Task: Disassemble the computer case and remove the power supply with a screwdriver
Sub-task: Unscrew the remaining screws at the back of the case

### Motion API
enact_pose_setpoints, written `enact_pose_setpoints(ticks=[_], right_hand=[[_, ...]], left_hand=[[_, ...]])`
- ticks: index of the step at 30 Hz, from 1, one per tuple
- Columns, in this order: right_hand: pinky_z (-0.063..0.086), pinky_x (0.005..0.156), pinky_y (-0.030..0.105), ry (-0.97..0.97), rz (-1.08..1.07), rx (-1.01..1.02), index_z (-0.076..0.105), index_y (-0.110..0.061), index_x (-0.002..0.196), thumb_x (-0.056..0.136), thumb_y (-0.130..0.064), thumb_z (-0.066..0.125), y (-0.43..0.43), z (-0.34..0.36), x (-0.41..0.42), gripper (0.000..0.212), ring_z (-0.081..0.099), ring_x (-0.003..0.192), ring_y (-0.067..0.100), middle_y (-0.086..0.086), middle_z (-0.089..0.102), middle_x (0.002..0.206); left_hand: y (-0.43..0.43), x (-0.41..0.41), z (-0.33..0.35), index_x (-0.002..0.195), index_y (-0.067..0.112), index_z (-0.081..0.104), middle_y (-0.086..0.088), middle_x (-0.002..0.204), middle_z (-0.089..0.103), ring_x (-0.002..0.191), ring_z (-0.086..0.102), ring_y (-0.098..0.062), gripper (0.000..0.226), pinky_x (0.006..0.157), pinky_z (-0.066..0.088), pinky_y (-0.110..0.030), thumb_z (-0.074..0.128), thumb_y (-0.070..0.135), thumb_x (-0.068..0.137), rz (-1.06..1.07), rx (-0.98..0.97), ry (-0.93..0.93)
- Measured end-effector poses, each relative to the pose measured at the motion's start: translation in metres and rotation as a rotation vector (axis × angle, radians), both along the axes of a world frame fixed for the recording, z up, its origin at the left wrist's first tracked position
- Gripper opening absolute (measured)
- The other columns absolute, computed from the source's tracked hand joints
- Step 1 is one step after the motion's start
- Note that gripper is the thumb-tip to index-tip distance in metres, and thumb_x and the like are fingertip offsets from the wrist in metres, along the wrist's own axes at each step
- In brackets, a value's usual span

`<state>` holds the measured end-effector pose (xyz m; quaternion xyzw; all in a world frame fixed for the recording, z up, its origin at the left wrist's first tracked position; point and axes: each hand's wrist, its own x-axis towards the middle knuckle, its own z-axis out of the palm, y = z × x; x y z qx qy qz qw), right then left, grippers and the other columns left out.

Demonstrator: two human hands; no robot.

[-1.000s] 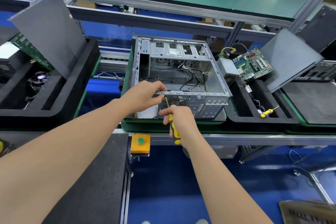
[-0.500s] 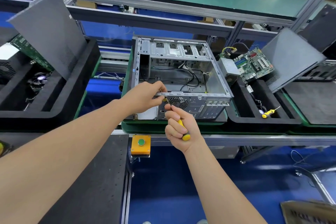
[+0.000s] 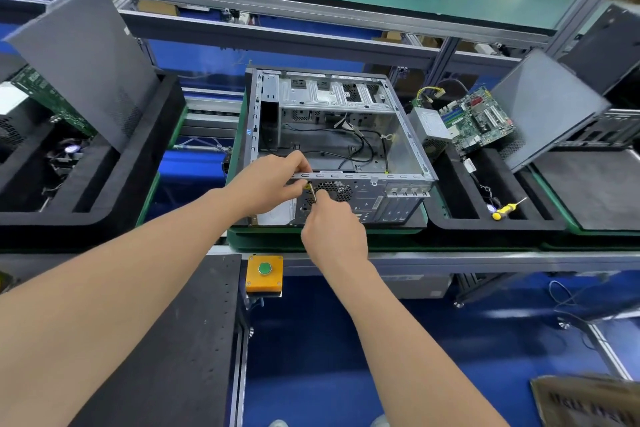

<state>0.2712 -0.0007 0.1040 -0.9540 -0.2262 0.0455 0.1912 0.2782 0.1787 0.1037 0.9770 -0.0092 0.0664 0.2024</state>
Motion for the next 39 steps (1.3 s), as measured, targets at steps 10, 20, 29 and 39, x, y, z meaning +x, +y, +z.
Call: enact_pose_setpoints(ticks=[10,20,29,39], right_hand=[[0.035,0.043,0.026,1.113,-0.260,0.943,0.070,-0.007,0.100,0.102,-0.021,0.050,-0.011,0.001,0.015,0.024,0.042,0.040,0.017,0.004,0.050,0.061],[0.027,0.025,0.018,1.912,-0.164,1.678,0.062,-0.001,0.113,0.110,-0.020,0.041,-0.022,-0.010,0.003,0.028,0.030,0.028,0.007,0.002,0.047,0.063],[0.031,0.034,0.025,0.911,-0.171,0.894,0.060,-0.007,0.109,0.111,-0.021,0.037,-0.008,-0.005,-0.001,0.027,0.033,0.037,0.015,0.005,0.047,0.064],[0.036,0.054,0.034,-0.017,-0.088,0.207,0.047,-0.017,0.096,0.108,-0.024,0.044,0.000,-0.017,-0.011,0.015,0.058,0.069,0.028,0.002,0.057,0.079]], left_hand=[[0.000,-0.001,0.001,0.116,0.025,0.049,0.005,0.096,0.071,0.081,0.065,-0.015,0.019,0.064,0.050,-0.034,0.055,0.034,0.100,-0.007,0.004,-0.015],[0.001,0.001,-0.003,0.114,0.025,0.048,0.008,0.089,0.068,0.075,0.061,-0.013,0.017,0.056,0.037,-0.027,0.052,0.035,0.102,-0.025,0.011,-0.031],[0.002,0.000,-0.004,0.117,0.024,0.048,0.006,0.091,0.069,0.078,0.063,-0.016,0.018,0.068,0.052,-0.038,0.051,0.033,0.102,-0.031,0.008,-0.029],[0.002,0.003,-0.007,0.115,0.026,0.048,0.010,0.088,0.066,0.076,0.062,-0.014,0.017,0.058,0.039,-0.029,0.052,0.034,0.101,-0.025,0.029,-0.041]])
